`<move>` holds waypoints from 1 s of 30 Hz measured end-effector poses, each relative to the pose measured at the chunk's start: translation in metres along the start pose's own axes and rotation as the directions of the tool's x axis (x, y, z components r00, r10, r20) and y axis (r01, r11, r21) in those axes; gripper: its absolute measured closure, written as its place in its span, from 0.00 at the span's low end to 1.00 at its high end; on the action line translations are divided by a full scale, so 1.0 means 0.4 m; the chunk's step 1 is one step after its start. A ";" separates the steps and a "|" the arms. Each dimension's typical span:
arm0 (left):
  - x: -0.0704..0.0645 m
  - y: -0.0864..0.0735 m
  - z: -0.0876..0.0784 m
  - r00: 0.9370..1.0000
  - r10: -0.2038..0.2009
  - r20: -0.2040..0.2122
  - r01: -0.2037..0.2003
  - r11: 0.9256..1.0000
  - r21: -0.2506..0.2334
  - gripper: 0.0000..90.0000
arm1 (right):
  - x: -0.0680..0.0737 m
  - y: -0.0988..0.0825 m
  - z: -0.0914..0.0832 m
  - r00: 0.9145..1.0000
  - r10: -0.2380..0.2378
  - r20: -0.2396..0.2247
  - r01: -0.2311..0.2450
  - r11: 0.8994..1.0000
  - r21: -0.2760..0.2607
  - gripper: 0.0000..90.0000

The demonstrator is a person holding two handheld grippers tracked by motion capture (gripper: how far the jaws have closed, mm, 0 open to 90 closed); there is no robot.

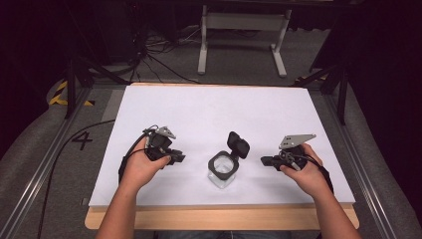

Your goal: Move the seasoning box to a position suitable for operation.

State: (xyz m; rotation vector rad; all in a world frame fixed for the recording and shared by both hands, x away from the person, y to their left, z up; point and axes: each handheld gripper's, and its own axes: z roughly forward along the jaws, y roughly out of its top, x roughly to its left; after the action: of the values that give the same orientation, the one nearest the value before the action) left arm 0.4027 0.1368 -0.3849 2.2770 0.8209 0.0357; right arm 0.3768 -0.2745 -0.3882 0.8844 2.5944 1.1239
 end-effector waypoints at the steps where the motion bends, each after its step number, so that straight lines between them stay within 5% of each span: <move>1: -0.004 0.001 0.000 1.000 0.004 0.007 -0.004 1.000 -0.008 0.86 | 0.005 0.003 0.000 1.000 -0.006 -0.010 0.006 1.000 -0.007 1.00; 14: -0.045 0.022 -0.014 0.999 0.032 0.019 -0.031 0.999 -0.029 0.83 | 0.102 0.033 0.046 0.987 -0.115 -0.116 0.120 0.992 0.035 1.00; 30: -0.049 0.021 -0.016 0.999 0.033 0.021 -0.032 0.999 -0.021 0.84 | 0.149 0.031 0.123 0.974 -0.157 -0.162 0.173 0.981 0.084 1.00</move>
State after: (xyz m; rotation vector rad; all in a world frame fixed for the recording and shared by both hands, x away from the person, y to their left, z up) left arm 0.3901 0.1247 -0.3710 2.2677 0.7692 0.0344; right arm 0.3532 -0.2030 -0.4097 0.6061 2.8094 1.0672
